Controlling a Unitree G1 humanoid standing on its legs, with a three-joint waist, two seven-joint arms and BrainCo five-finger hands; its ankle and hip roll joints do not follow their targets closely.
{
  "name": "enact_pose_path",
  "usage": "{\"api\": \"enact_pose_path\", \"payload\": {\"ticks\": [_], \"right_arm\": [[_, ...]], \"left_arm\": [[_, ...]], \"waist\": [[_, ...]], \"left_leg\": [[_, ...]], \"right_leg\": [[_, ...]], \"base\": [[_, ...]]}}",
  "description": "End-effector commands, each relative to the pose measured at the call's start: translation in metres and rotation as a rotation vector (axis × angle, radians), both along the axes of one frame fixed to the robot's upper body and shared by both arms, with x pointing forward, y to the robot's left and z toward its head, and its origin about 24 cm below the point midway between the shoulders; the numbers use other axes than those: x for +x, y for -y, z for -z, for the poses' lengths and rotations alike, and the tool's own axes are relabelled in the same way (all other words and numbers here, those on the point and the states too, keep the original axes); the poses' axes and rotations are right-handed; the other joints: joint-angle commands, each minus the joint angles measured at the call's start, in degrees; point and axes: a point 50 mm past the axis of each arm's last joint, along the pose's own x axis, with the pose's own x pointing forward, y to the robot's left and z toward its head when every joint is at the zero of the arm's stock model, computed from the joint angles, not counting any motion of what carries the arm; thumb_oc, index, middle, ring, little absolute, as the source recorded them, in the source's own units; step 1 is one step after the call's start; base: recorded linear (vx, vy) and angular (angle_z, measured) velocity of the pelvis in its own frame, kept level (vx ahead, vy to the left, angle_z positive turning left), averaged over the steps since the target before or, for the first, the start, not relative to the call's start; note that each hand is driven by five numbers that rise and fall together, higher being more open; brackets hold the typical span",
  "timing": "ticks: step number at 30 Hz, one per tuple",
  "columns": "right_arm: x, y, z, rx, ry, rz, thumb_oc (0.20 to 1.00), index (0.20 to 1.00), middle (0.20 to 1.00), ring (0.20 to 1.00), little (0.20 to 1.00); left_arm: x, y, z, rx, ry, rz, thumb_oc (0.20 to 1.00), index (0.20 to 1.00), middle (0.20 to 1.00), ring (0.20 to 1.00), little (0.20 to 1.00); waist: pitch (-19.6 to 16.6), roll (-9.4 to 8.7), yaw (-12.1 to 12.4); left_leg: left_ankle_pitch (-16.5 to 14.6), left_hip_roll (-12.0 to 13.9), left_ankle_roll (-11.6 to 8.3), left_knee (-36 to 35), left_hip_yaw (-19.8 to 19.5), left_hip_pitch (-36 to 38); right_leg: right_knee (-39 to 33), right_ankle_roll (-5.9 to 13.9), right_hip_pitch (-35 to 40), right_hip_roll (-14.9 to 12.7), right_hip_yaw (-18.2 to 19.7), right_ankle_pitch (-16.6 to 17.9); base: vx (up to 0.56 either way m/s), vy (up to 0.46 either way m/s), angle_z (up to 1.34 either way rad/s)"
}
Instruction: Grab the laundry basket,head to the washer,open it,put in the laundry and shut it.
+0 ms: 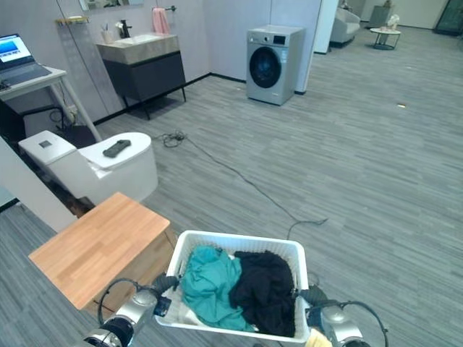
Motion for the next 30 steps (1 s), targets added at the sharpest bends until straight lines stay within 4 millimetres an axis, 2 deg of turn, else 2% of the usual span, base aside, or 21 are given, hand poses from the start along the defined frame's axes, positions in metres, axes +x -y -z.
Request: {"api": "enact_pose_path", "payload": {"ticks": [1,11,19,22,25,27,28,29,30], "right_arm": [[0.022,0.020,-0.026,-0.048,0.138,-0.018,0.200,0.200,0.200,0.200,0.200],[0.021,0.036,-0.034,-0.110,0.167,-0.003,0.200,0.200,0.200,0.200,0.200],[0.015,0.049,-0.042,-0.169,0.188,-0.014,0.200,0.200,0.200,0.200,0.200],[0.019,0.050,-0.049,-0.170,0.221,-0.011,0.200,0.200,0.200,0.200,0.200],[0.023,0.042,-0.049,-0.136,0.237,-0.020,0.200,0.200,0.200,0.200,0.200],[0.015,0.037,-0.047,-0.104,0.238,-0.020,0.200,0.200,0.200,0.200,0.200],[0.015,0.037,-0.047,-0.104,0.238,-0.020,0.200,0.200,0.200,0.200,0.200],[0.011,0.040,-0.051,-0.111,0.254,-0.023,0.200,0.200,0.200,0.200,0.200],[0.012,0.040,-0.055,-0.115,0.266,-0.036,0.200,0.200,0.200,0.200,0.200]], "left_arm": [[0.049,-0.010,-0.035,0.011,0.176,-0.007,0.200,0.200,0.200,0.200,0.200],[0.057,-0.009,-0.043,-0.001,0.226,-0.009,0.200,0.200,0.200,0.200,0.200],[0.059,-0.002,-0.050,-0.046,0.279,-0.024,0.200,0.200,0.200,0.200,0.200],[0.061,0.000,-0.054,-0.092,0.304,-0.056,0.200,0.200,0.200,0.200,0.200],[0.062,-0.005,-0.052,-0.076,0.283,-0.073,0.200,0.200,0.200,0.200,0.200],[0.061,-0.011,-0.051,-0.058,0.273,-0.088,0.200,0.200,0.200,0.200,0.200],[0.061,-0.011,-0.051,-0.058,0.273,-0.088,0.200,0.200,0.200,0.200,0.200],[0.063,-0.013,-0.054,-0.048,0.284,-0.069,0.200,0.200,0.200,0.200,0.200],[0.065,-0.012,-0.057,-0.051,0.295,-0.063,0.200,0.200,0.200,0.200,0.200]], "waist": [[1.0,-2.05,-0.4],[2.6,-2.22,-1.6],[3.4,-0.82,-2.4],[3.4,-0.17,-2.7],[4.1,-0.38,-2.8],[5.1,-1.19,-2.0],[5.1,-1.17,-2.0],[7.3,-2.67,-0.6],[8.0,-3.14,-0.3]], "left_leg": [[2.4,1.0,-0.67,3.6,-4.4,-0.8],[2.8,2.0,-1.28,5.2,-3.7,-1.9],[2.9,1.8,-1.22,2.9,-2.7,-1.6],[1.7,2.0,-1.30,4.7,-1.9,-3.1],[1.3,2.1,-1.91,10.3,-2.2,-4.8],[3.1,1.8,-2.55,17.3,-3.3,-6.6],[3.0,1.9,-2.57,17.6,-3.3,-6.7],[9.3,1.5,-2.34,33.4,-5.6,-14.5],[10.0,1.7,-1.90,38.2,-4.9,-17.2]], "right_leg": [[1.3,4.10,2.2,-3.3,-1.6,-2.4],[1.7,3.58,1.6,-2.4,-1.8,-2.9],[0.9,3.87,0.9,-2.4,-1.4,-2.7],[1.3,3.47,-0.4,-2.2,-1.1,-3.3],[1.6,2.63,-0.2,-2.0,-0.5,-3.5],[1.2,1.74,2.1,-1.4,-0.1,-3.6],[1.2,1.73,2.0,-1.4,-0.1,-3.6],[1.4,-0.18,3.7,-0.5,0.2,-4.2],[1.6,-0.77,4.1,-0.3,-0.2,-4.2]], "base": [[0.08,-0.100,-0.01],[0.04,-0.040,0.01],[0.04,0.018,-0.01],[0.00,-0.034,-0.03],[-0.01,-0.100,-0.05],[0.03,-0.141,-0.11],[0.00,-0.227,-0.37],[-0.01,-0.278,-0.24],[0.00,-0.334,-0.17]]}}
